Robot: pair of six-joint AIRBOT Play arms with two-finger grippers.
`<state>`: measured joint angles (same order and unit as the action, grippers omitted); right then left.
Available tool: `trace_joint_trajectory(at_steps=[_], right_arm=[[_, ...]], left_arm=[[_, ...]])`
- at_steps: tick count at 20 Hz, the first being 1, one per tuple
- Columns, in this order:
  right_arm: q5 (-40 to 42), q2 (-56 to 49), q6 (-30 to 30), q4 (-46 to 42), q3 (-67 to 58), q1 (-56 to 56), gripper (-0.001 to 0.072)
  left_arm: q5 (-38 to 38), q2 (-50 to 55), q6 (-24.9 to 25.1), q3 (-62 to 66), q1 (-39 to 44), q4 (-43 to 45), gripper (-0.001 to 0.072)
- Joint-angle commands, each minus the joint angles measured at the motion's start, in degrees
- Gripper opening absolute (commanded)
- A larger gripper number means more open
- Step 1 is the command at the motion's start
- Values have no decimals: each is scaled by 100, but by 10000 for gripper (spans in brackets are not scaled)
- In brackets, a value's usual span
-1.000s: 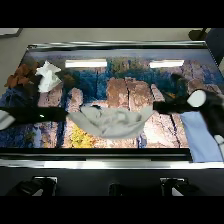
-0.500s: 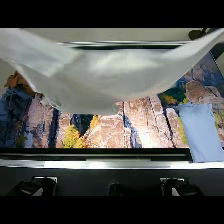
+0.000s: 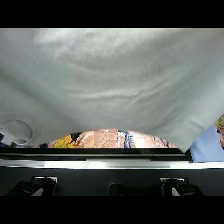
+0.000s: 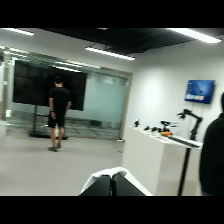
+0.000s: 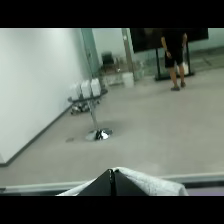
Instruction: Fold the shirts.
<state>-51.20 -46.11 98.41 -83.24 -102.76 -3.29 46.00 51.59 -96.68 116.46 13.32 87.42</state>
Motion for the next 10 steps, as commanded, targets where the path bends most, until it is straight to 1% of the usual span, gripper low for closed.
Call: trace_joint_trajectory(at_steps=[1,3,6,8,10], right_arm=[[-476,-925,107,-57,-42,0,50],[-483,-1731,297,-57,-42,0,50],[-385,-3067,831,-55,-42,0,52],[-162,-3866,1386,-33,-42,0,52],[-140,-4472,2179,177,-42,0,52]], left_arm=[[-299,922,-24,44,-13,680,20],[-247,1731,-22,31,-170,861,20],[-33,2979,-28,-42,-542,857,21],[188,3624,-28,-101,-645,857,22],[614,4105,-28,-125,-636,822,22]])
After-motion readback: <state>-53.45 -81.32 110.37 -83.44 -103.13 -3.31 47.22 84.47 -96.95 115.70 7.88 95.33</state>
